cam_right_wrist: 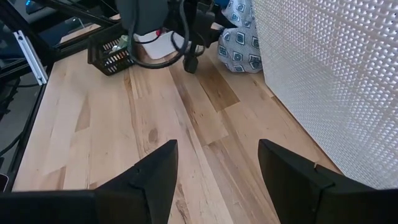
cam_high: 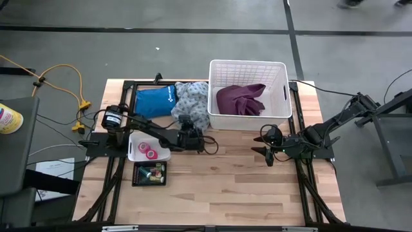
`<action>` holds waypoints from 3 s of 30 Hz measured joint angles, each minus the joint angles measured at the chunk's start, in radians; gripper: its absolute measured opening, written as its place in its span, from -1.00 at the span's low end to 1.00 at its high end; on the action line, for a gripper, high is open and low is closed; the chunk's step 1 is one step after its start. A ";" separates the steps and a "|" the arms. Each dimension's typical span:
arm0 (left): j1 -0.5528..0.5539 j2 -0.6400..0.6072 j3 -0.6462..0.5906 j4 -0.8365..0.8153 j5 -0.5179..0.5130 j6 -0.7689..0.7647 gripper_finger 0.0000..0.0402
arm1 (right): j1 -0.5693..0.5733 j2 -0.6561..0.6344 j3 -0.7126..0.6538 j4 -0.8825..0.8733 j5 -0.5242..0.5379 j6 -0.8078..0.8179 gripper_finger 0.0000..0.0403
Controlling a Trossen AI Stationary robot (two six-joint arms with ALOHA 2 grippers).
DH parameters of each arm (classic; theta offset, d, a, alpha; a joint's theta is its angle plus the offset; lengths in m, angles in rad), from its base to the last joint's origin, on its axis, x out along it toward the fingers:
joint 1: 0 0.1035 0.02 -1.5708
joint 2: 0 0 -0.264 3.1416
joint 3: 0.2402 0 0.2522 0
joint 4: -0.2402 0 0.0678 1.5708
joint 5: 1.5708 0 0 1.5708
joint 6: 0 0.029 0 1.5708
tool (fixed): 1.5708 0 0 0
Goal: Pick & place medical supplies in basket/bin
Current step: Put the blue patient gown into the white bin
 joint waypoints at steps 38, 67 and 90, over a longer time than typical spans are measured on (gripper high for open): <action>-0.063 -0.514 0.002 0.076 -0.326 0.431 -0.96 | 0.000 0.000 0.000 0.000 0.000 0.000 0.05; 0.104 -0.601 0.004 1.092 -0.169 1.156 -0.96 | 0.000 0.000 0.000 0.000 0.000 0.000 0.05; 0.243 -0.565 0.004 1.130 0.269 0.898 -0.96 | 0.000 0.000 0.000 0.000 0.000 0.000 0.05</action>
